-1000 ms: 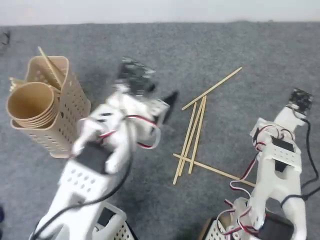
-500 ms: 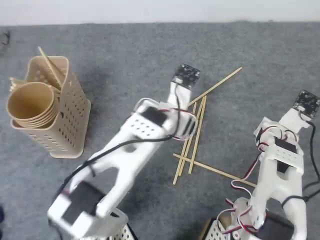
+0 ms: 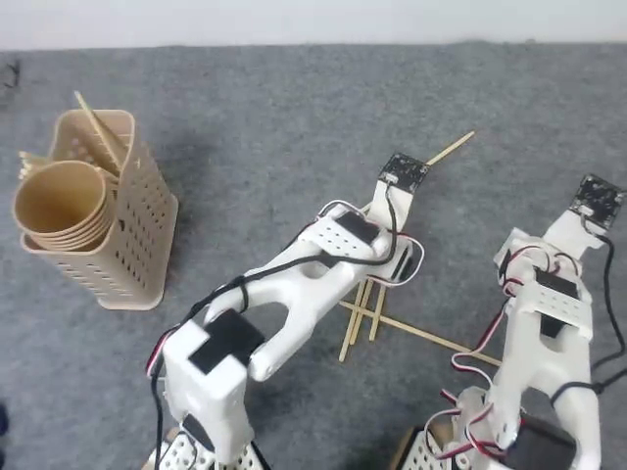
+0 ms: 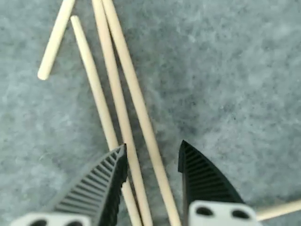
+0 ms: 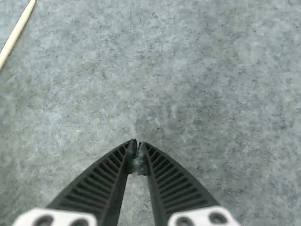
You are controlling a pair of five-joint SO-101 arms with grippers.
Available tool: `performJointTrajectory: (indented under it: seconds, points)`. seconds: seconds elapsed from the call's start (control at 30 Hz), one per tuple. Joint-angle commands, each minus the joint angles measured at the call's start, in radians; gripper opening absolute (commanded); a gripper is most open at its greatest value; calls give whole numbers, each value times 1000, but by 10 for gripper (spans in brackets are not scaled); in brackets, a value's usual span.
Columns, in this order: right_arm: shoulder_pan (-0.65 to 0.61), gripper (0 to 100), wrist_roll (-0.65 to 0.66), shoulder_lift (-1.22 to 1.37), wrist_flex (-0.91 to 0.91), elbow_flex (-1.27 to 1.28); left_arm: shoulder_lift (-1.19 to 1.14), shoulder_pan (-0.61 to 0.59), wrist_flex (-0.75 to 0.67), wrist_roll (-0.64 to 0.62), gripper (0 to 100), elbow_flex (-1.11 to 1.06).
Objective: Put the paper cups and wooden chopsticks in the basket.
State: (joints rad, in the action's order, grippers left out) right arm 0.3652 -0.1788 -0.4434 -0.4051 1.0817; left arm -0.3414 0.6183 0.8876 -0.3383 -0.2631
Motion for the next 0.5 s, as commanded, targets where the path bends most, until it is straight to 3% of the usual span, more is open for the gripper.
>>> performJointTrajectory:
  seconds: [0.0, 0.47]
  points:
    - [-12, 8, -8, -35, 16, -8, -12, -11, 21, -11, 169, 76]
    - [-15, 8, -8, -35, 16, -8, -180, -92, 242, -8, 169, 311]
